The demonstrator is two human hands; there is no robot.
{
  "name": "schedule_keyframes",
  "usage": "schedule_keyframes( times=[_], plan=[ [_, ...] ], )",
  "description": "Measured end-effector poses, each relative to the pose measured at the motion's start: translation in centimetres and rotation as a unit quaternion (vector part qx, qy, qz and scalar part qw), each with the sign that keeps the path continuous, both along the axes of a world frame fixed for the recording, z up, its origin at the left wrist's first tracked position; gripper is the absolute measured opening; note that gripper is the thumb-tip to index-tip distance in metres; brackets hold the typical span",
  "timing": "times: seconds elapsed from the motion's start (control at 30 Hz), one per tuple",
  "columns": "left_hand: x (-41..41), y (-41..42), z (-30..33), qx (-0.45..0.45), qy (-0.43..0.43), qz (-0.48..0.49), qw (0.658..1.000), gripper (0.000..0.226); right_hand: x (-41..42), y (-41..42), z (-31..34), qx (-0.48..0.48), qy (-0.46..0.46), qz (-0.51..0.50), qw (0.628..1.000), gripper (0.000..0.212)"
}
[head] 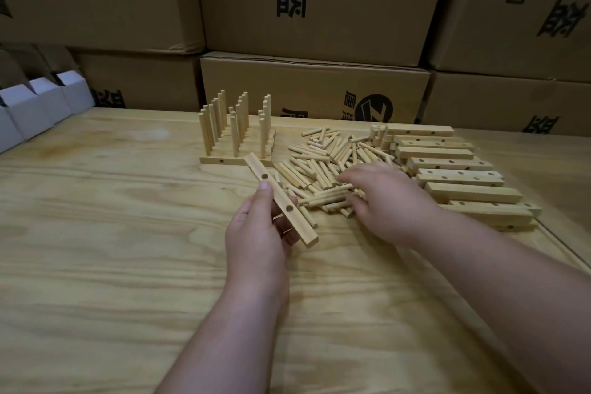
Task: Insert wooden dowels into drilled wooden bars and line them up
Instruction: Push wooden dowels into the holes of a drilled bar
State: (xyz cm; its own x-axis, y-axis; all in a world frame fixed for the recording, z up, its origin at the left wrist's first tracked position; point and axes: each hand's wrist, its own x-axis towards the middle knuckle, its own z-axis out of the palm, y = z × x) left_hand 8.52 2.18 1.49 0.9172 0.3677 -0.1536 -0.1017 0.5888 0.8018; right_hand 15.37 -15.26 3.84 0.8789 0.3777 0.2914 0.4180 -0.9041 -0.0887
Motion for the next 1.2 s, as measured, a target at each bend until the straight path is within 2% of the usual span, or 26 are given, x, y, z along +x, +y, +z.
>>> schedule_keyframes(
  times=[0.1,0.17,0.27,0.47,0.57,0.9,1.2],
  plan=[
    [0.1,0.0,-0.1,-0.003,0.0,0.0,1.0,0.029,1.7,0.5,0.5,-0.097,0.028,0.042,0.994,0.046],
    [0.1,0.0,-0.2,-0.007,-0.001,-0.001,1.0,0.029,2.1,0.5,0.3,-0.115,0.044,0.052,0.991,0.048],
    [0.2,0.0,-0.3,-0.01,0.003,-0.003,1.0,0.029,1.7,0.4,-0.5,-0.078,0.05,0.033,0.995,0.047],
    [0.1,0.0,-0.4,0.009,0.004,-0.005,1.0,0.03,-0.9,0.5,-3.8,0.077,0.021,-0.041,0.996,0.043],
    [0.1,-0.1,-0.5,0.032,0.003,-0.009,0.999,0.03,-0.6,-0.5,-3.6,0.058,0.005,-0.047,0.997,0.036],
    [-0.2,-0.3,-0.5,0.054,-0.012,-0.011,0.998,0.031,-0.4,-1.1,-3.2,0.089,-0.048,-0.059,0.993,0.018],
    [-0.6,-0.8,-0.1,0.096,-0.014,-0.036,0.995,0.028,-0.7,-1.0,-2.7,0.12,-0.043,-0.061,0.99,0.03]
  ],
)
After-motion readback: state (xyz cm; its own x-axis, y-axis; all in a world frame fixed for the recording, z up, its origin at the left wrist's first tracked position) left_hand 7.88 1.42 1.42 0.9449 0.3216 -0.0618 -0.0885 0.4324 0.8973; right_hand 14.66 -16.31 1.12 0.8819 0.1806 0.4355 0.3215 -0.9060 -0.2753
